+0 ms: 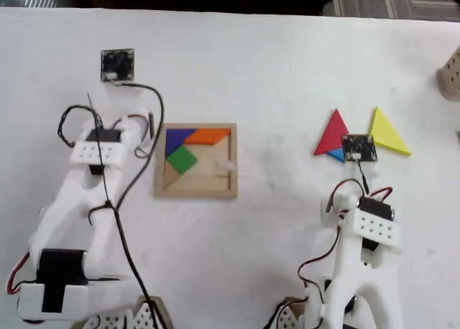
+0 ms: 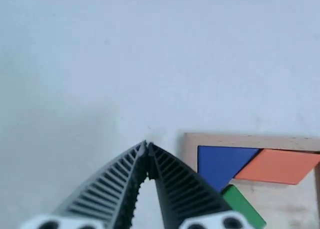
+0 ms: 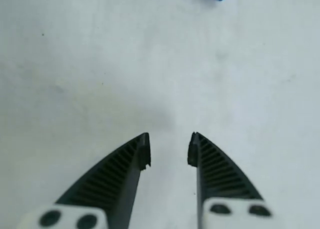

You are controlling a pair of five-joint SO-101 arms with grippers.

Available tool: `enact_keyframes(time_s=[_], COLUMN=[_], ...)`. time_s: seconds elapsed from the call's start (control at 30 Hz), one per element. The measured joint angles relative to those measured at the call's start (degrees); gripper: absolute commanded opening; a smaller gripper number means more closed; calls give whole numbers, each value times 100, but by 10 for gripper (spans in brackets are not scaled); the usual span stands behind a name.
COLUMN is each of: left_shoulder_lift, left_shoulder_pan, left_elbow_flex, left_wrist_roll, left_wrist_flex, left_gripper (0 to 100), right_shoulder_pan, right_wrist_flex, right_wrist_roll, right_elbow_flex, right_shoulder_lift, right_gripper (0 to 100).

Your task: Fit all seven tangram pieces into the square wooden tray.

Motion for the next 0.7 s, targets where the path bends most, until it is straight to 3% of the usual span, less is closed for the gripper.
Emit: enact_keyframes(time_s=[0.4, 0.7], left_shoulder_lift=[-9, -9], left_shoulder_pan=[-132, -149], left_elbow_flex=[9, 9], left_wrist_roll=[9, 9], left_wrist_flex=[-123, -123], left_gripper=[27, 27], right_shoulder_pan=[9, -220], right_wrist_flex=[1996, 2532], right_wrist_roll=[-510, -70], right_elbow_flex=[-2576, -3112], right_shoulder_lift=[0, 0], right_gripper=[129, 130])
